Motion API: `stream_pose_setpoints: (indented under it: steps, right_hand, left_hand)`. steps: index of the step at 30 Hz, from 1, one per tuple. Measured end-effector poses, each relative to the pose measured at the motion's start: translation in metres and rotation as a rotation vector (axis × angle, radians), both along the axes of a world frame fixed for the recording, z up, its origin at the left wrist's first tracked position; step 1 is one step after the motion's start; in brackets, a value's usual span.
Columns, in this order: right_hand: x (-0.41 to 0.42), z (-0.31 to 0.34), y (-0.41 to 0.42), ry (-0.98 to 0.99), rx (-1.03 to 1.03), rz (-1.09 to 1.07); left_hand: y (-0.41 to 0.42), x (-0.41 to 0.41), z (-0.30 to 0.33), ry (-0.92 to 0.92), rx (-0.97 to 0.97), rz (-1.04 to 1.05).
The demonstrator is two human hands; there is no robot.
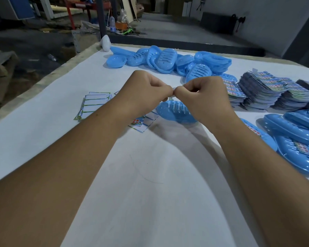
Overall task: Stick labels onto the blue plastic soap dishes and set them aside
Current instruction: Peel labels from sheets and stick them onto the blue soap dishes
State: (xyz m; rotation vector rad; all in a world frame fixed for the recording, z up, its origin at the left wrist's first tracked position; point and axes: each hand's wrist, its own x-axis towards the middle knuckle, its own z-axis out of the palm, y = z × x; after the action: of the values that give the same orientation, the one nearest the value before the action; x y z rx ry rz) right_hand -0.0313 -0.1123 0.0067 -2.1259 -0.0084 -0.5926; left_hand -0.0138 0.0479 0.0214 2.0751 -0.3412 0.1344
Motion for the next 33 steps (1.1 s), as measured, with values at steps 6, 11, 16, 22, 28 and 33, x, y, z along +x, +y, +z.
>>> stream_pose_setpoints:
  steps: [6,11,16,22,28,33]
  right_hand:
    - [-0.0001,0.0008,-0.0002,0.016,-0.014,0.001]
    - [-0.0008,0.0002,0.0006,0.023,-0.010,0.013]
    - [-0.0030,0.0024,0.0007,0.031,-0.039,0.018]
    - [-0.0044,0.0021,0.0010,-0.002,-0.044,0.084]
    - [-0.0004,0.0002,0.0025,-0.009,-0.061,0.054]
    - [0.0042,-0.0009,-0.0068,0.055,-0.029,-0.087]
  left_hand:
    - [0.0003,0.0016,-0.0022,0.011,-0.011,0.013]
    - [0.0002,0.0038,-0.0032,0.021,-0.010,0.038]
    - [-0.0002,0.0026,-0.0041,0.042,-0.008,0.042]
    - [0.0027,0.0039,-0.0016,0.049,-0.049,0.070]
    - [0.0047,0.0055,-0.0007,0.039,-0.087,0.123]
    - [0.0034,0.0062,0.0011,0.020,-0.133,0.188]
